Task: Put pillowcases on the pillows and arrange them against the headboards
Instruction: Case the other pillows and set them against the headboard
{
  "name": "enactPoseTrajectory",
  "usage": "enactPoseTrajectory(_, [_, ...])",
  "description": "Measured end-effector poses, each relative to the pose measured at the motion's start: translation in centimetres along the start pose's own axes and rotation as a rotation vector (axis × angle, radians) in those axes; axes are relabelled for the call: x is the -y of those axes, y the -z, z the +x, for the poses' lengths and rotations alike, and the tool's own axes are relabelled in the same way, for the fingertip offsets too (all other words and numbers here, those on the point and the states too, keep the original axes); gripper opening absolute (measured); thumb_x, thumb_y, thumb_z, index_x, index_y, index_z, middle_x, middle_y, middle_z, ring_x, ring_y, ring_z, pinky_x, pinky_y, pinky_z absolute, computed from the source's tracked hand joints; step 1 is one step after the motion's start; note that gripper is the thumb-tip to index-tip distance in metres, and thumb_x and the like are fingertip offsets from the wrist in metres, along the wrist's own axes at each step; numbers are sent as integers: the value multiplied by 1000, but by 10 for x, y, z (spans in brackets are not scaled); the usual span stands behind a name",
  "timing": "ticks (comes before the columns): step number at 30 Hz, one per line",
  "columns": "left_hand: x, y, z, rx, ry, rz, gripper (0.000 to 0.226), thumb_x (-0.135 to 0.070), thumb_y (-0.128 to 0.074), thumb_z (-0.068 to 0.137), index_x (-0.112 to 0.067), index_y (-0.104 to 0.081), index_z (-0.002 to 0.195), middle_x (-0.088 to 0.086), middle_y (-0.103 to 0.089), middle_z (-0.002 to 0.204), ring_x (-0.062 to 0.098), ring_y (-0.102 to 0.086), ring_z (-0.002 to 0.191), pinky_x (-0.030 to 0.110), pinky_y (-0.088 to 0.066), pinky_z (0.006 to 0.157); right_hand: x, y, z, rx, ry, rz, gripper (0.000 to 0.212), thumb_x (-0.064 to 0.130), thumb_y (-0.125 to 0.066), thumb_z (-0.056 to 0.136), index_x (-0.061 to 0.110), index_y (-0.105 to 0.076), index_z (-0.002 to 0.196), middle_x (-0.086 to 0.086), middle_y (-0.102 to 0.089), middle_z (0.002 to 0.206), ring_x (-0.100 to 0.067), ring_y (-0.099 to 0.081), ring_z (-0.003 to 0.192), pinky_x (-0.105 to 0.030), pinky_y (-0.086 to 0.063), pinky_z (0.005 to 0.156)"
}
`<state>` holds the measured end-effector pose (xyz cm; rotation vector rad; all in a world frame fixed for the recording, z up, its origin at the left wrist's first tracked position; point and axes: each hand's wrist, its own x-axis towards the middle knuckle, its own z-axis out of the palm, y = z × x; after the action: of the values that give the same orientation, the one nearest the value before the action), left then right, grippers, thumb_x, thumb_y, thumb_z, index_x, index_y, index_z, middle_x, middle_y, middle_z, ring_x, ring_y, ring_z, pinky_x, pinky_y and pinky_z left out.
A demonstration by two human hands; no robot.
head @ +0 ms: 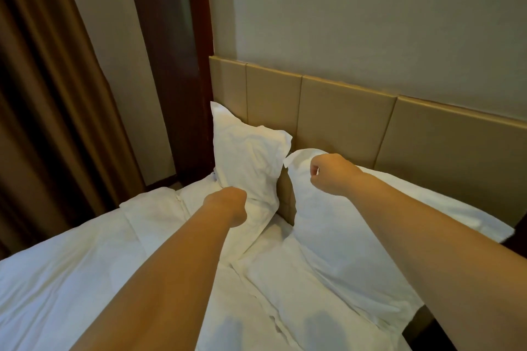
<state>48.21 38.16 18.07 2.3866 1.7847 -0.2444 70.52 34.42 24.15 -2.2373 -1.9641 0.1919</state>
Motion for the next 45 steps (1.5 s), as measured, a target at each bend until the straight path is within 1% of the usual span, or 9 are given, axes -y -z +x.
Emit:
enactPoseTrajectory(4, [-16, 8, 50, 3, 2, 38, 22, -20, -50, 94, -17, -52, 116, 4, -56, 116, 24, -57, 102, 38, -48, 95, -17, 3, 51, 7, 44, 17, 17, 16, -52, 92, 15, -60, 107, -5, -61, 104, -24, -58, 92, -31, -52, 79])
enactPoseTrajectory(10, [-61, 18, 137, -58, 37, 99, 32, -27, -48, 98, -19, -49, 129, 2, -54, 125, 23, -55, 112, 32, -45, 92, -55, -13, 143, 1, 133, 4, 31, 14, -56, 87, 18, -54, 118, -6, -51, 116, -25, -53, 97, -37, -51, 88])
enactPoseTrajectory(18, [-115, 5, 242, -117, 75, -6, 56, -51, -49, 94, -28, -29, 142, 1, -45, 139, 23, -53, 119, 35, -45, 98, -68, -74, 246, 120, 209, -78, 53, 41, -61, 87, 26, -42, 134, -6, -46, 134, -28, -46, 122, -42, -41, 102])
enactPoseTrajectory(23, [-123, -4, 277, -161, 71, -142, 59, -44, -50, 96, -31, -22, 146, 1, -38, 144, 25, -52, 122, 36, -45, 99, -66, -91, 280, 270, 128, 99, 32, 36, -45, 99, 18, -59, 121, -7, -63, 117, -26, -61, 104, -38, -50, 94])
enactPoseTrajectory(30, [-112, 31, 312, -306, 277, -641, 28, -32, -42, 101, -21, -55, 124, 4, -58, 126, 22, -58, 108, 34, -49, 99, -60, -80, 317, 220, 1, 560, 25, 25, -47, 97, 8, -66, 97, -8, -64, 89, -26, -63, 84, -36, -53, 81])
enactPoseTrajectory(35, [-102, 34, 331, -267, 338, -656, 25, -28, -47, 99, -24, -51, 123, 4, -54, 128, 22, -56, 108, 31, -51, 95, -52, -74, 339, 189, -188, 420, 27, 34, -43, 99, 13, -58, 92, -6, -58, 85, -22, -59, 80, -32, -48, 72])
enactPoseTrajectory(40, [-81, 34, 340, -282, 409, -664, 28, -26, -48, 98, -14, -53, 123, 9, -58, 124, 27, -59, 107, 37, -52, 94, -38, -83, 359, 258, -133, 486, 34, 46, -45, 97, 14, -52, 87, -3, -51, 76, -17, -50, 65, -29, -41, 69])
enactPoseTrajectory(42, [-68, 37, 343, -324, 386, -748, 25, -15, -47, 93, -5, -57, 113, 16, -64, 114, 34, -62, 101, 44, -54, 89, -39, -86, 365, 260, -70, 548, 28, 37, -54, 95, 12, -57, 83, -4, -54, 75, -21, -54, 70, -28, -41, 63])
enactPoseTrajectory(45, [-53, 47, 353, -293, 369, -643, 28, -18, -48, 98, -14, -48, 126, 9, -56, 123, 26, -58, 103, 30, -51, 86, -45, -85, 371, 218, 68, 547, 22, 14, -57, 90, 10, -61, 70, -7, -55, 69, -26, -58, 68, -24, -39, 53])
